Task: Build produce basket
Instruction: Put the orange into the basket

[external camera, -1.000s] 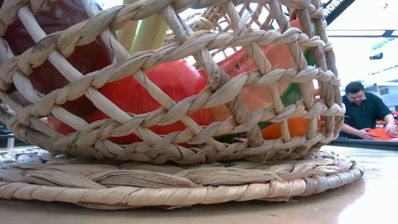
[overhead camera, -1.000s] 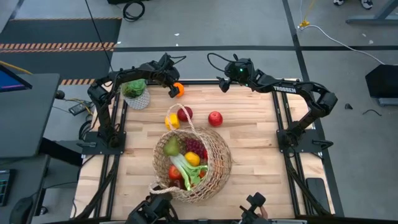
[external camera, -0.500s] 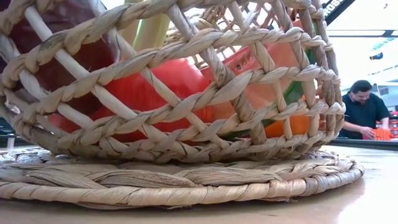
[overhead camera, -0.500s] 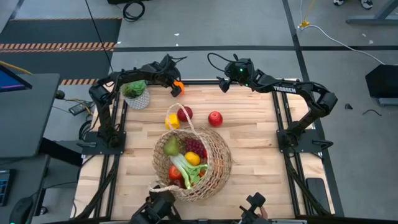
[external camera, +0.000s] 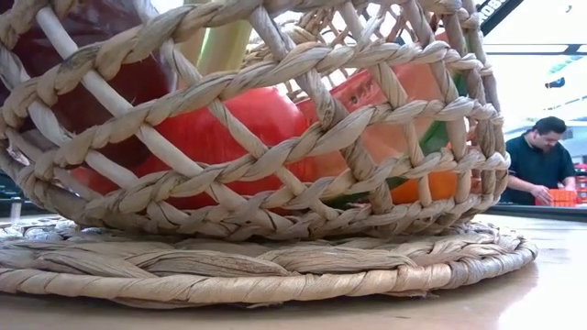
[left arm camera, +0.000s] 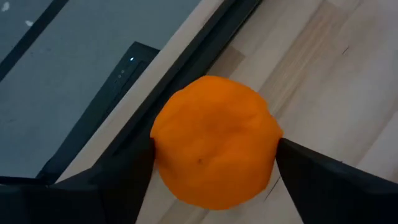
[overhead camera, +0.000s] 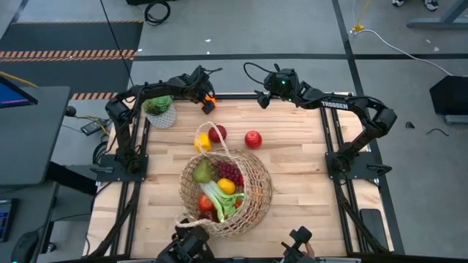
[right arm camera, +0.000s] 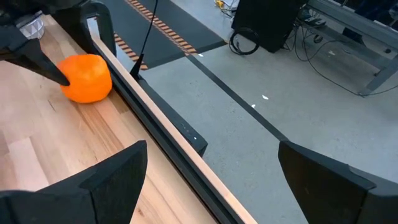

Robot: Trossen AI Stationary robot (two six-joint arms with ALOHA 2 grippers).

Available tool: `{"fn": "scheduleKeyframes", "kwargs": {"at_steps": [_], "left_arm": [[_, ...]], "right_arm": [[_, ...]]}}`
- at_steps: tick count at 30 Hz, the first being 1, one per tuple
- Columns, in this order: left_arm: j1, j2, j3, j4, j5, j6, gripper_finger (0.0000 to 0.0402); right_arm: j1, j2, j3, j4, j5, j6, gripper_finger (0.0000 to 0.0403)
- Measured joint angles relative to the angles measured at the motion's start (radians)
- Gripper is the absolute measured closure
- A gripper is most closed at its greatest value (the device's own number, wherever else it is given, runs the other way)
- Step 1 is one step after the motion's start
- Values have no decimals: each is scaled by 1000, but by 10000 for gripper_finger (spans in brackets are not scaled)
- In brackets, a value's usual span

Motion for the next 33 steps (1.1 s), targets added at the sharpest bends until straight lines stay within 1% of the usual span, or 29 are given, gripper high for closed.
{"fn": "scheduleKeyframes", "kwargs": {"at_steps": [5, 8, 13, 17, 24, 29, 33], "left_arm": [[-10, -1, 1, -17, -17, 9, 107], [-13, -4, 2, -43, -17, 29, 121], [-16, -16, 3, -95, -17, 30, 127], [-23, -52, -2, -165, -20, 31, 127], [-32, -194, -2, -220, -27, 30, 127], [-39, -336, -1, -235, -34, 19, 127], [-66, -461, -1, -257, -29, 11, 127]], "right_arm": [[0, 0, 0, -1, 0, 0, 37], [0, 0, 0, -1, 0, 0, 37], [0, 0, 0, -1, 0, 0, 37], [0, 0, 0, 0, 0, 0, 37], [0, 0, 0, 0, 0, 0, 37], [2, 0, 0, -1, 0, 0, 37], [6, 0, 0, -1, -13, 0, 37]]}}
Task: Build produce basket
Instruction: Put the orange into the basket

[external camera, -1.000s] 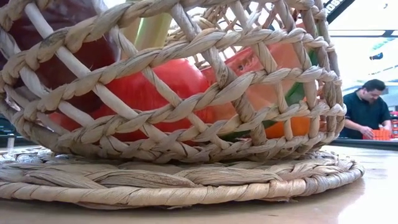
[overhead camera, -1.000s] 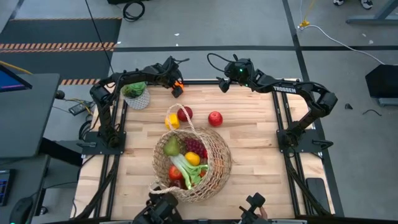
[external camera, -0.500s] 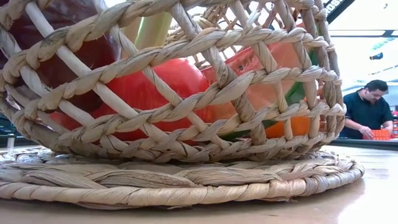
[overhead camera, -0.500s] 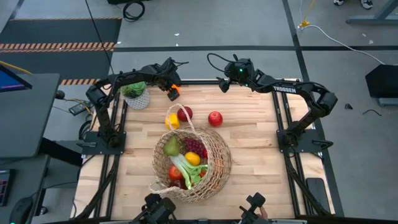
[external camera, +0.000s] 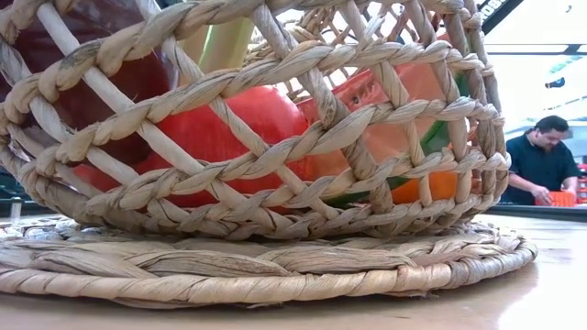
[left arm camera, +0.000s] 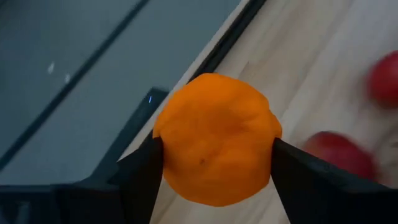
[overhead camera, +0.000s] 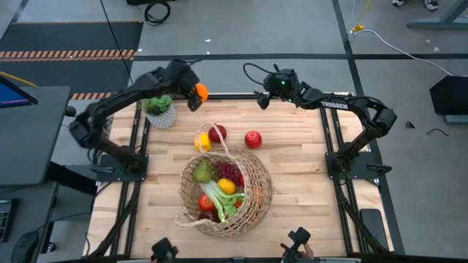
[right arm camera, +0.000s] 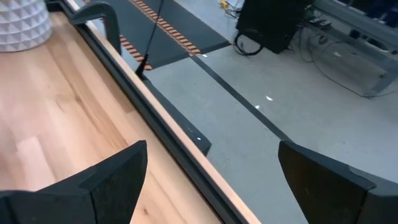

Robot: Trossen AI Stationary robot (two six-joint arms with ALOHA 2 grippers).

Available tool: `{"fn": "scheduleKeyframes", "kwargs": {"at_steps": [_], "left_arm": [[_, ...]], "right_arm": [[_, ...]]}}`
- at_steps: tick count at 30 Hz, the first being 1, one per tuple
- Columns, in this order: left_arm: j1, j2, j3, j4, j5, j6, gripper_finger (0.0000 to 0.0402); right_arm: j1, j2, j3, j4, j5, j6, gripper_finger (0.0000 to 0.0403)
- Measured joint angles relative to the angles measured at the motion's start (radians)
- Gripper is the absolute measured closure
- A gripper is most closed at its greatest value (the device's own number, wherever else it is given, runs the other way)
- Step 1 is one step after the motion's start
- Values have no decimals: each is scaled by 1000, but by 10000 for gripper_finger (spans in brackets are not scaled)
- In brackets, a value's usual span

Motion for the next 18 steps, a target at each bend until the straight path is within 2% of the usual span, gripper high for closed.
{"fn": "scheduleKeyframes", "kwargs": {"at_steps": [8, 18], "left_arm": [[-142, -192, 0, 0, 118, 0, 124], [-381, -263, 0, 31, 142, 14, 123]], "right_arm": [[1, 0, 0, 1, -64, 22, 37], [38, 0, 0, 1, -65, 22, 37]]}}
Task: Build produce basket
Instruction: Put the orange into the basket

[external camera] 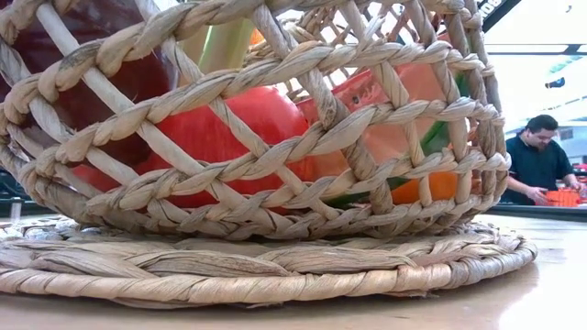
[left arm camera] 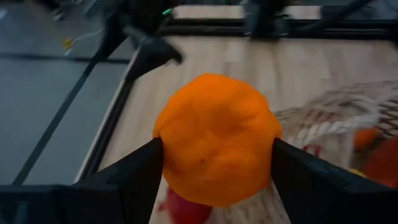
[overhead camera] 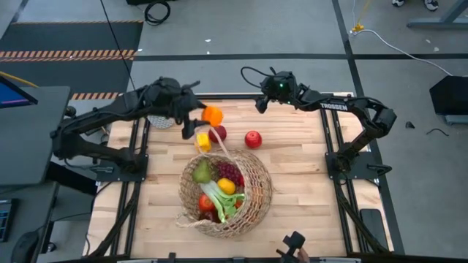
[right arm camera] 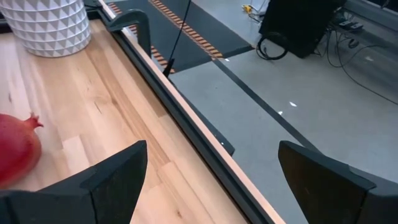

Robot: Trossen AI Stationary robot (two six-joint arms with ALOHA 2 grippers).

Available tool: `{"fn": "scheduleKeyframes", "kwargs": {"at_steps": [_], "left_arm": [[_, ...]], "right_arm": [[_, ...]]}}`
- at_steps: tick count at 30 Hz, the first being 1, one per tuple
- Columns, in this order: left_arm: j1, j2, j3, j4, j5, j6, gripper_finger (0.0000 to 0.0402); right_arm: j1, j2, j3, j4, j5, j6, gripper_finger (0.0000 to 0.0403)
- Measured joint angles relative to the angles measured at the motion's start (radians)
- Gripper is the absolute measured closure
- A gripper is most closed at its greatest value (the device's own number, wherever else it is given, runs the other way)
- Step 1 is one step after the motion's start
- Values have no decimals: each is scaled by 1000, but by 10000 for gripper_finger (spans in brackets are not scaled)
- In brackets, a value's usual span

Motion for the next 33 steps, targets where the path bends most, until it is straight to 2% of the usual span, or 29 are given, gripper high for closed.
{"fn": "scheduleKeyframes", "kwargs": {"at_steps": [8, 11, 16, 22, 26, 33], "left_arm": [[-136, -44, 0, 97, -21, 12, 123], [-153, -70, 0, 149, -61, 17, 123], [-172, -90, 2, 190, -67, 12, 123], [-220, -83, 2, 84, 79, -28, 123], [-253, -78, 0, 17, 83, -90, 122], [-263, -79, 0, -5, 62, -180, 122]], "right_arm": [[5, 0, 0, 0, 0, -2, 37], [5, 0, 0, 0, 0, -3, 37], [5, 0, 0, -3, 0, -3, 37], [5, 0, 0, -3, 0, -3, 37], [5, 0, 0, -5, 0, -3, 37], [5, 0, 0, -8, 0, 28, 37]]}}
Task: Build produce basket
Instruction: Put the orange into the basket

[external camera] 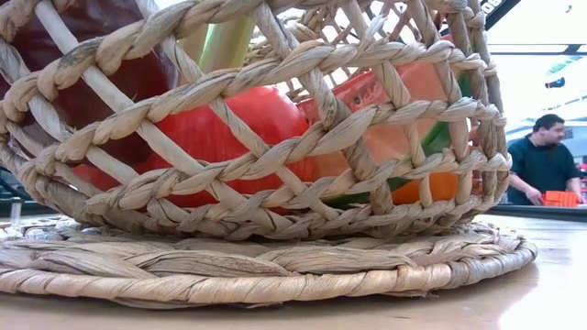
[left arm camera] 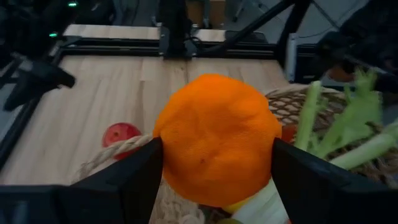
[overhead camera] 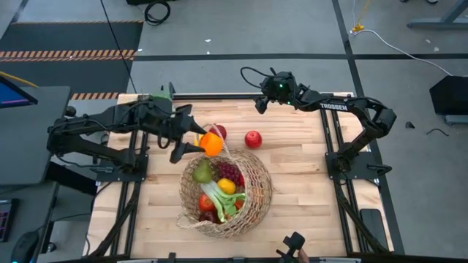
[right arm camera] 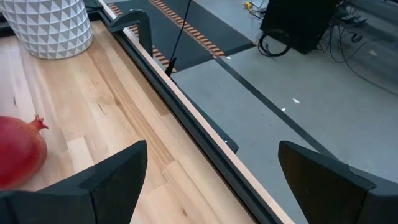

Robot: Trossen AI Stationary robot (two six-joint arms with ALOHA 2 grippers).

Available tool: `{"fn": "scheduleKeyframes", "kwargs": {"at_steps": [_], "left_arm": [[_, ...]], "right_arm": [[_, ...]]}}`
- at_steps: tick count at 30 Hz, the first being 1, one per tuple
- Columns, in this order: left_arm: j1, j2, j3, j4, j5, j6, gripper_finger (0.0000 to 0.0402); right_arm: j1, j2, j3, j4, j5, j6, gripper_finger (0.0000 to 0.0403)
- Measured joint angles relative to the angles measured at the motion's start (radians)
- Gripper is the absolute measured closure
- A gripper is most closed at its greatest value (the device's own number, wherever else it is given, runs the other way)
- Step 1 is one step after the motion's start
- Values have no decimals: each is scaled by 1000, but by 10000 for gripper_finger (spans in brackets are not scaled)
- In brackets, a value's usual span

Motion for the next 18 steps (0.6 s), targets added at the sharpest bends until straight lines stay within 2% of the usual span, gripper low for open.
{"fn": "scheduleKeyframes", "kwargs": {"at_steps": [9, 18], "left_arm": [[0, 19, 1, -41, -27, -67, 122], [-88, 120, 1, -64, -16, -97, 122]], "right_arm": [[3, 0, 0, -1, 0, 32, 37], [17, 0, 0, -23, 0, 31, 37]]}}
